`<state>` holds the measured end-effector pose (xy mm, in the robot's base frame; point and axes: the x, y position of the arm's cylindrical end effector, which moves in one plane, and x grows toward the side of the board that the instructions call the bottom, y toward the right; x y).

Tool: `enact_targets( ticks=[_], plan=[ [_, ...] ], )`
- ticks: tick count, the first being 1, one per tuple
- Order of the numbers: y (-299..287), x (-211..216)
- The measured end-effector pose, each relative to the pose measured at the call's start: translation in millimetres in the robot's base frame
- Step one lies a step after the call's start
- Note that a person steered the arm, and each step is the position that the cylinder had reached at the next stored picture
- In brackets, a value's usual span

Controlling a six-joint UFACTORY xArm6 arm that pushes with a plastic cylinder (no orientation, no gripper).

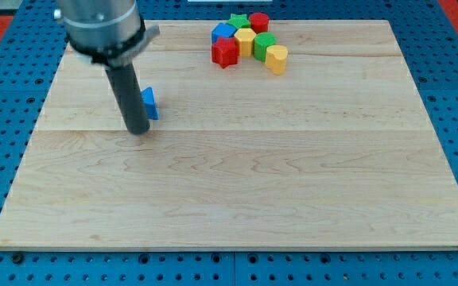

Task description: Drag blue triangle into group of blocks

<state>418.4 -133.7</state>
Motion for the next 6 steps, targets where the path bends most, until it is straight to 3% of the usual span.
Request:
enact_targets(
  ticks=[1, 3, 5, 6],
  plan=[
    [12, -51],
    [-30, -82],
    [120, -93],
    [137, -87]
  ],
)
